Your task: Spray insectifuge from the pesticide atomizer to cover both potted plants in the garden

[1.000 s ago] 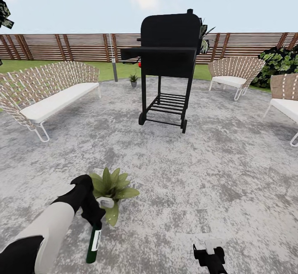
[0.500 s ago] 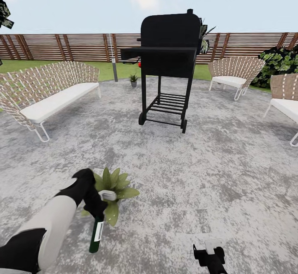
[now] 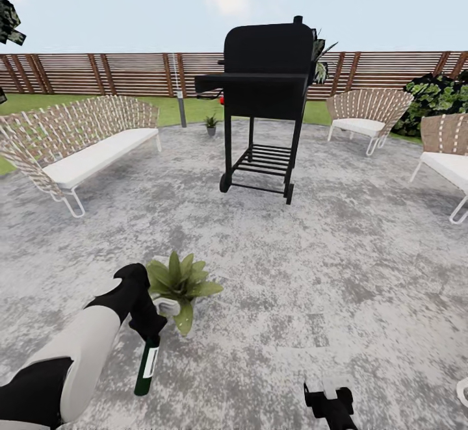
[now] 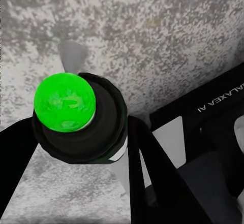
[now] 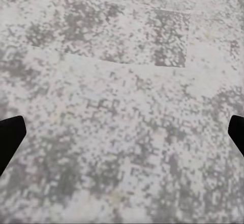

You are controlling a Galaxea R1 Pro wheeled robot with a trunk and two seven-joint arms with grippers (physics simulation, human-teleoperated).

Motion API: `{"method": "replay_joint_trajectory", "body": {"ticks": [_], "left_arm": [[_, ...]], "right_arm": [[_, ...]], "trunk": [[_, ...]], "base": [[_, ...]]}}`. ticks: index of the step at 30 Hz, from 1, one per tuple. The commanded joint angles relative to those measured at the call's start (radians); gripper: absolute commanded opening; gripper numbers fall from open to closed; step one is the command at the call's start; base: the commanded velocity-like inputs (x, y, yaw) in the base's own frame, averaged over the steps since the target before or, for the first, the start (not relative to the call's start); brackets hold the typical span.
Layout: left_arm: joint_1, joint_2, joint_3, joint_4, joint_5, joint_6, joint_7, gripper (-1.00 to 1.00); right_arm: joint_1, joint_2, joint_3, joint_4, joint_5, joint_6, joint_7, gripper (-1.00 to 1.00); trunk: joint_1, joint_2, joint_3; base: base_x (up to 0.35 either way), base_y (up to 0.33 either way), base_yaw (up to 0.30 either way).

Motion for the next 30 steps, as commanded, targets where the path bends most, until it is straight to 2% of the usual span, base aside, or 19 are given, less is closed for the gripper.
{"method": "replay_joint_trajectory", "body": {"ticks": [1, 7, 21, 23, 24, 28, 30], "left_arm": [[-0.002, 0.0, 0.006, -0.001, -0.01, 0.01, -0.009, -1.0], [-0.004, -0.005, 0.006, -0.002, -0.011, 0.01, -0.009, -1.0], [-0.004, -0.008, 0.004, -0.002, -0.012, 0.007, -0.009, -1.0], [-0.004, -0.01, -0.01, -0.002, -0.023, 0.004, -0.008, -1.0], [-0.004, -0.01, -0.039, -0.003, -0.05, 0.003, -0.009, -1.0], [-0.006, -0.011, -0.053, -0.004, -0.064, 0.002, -0.008, -1.0], [-0.007, -0.01, -0.054, -0.055, -0.065, 0.001, -0.007, -1.0]], "right_arm": [[-0.001, 0.0, 0.008, 0.001, 0.001, -0.001, -0.008, 1.0], [-0.001, 0.0, 0.008, 0.001, 0.001, -0.001, -0.008, 1.0], [-0.001, 0.0, 0.008, 0.001, 0.001, -0.001, -0.009, 1.0], [-0.001, 0.0, 0.008, 0.001, 0.0, -0.001, -0.008, 1.0], [-0.001, 0.0, 0.007, -0.001, 0.0, -0.001, -0.008, 1.0], [-0.001, 0.001, 0.007, -0.003, 0.0, 0.0, -0.009, 1.0], [-0.001, 0.001, 0.007, -0.005, 0.002, 0.0, -0.008, 1.0]], "trunk": [[0.0, 0.0, -0.001], [0.0, 0.0, -0.001], [0.0, 0.0, -0.001], [0.0, 0.0, -0.001], [0.0, 0.0, -0.001], [0.0, 0.0, -0.001], [0.0, 0.0, -0.001]], "base": [[0.0, 0.033, 0.0], [0.041, 0.224, -0.069], [0.019, 0.268, -0.257], [0.005, 0.029, -0.265], [0.001, 0.005, -0.265], [0.0, 0.001, -0.215], [0.0, 0.0, -0.007]]}}
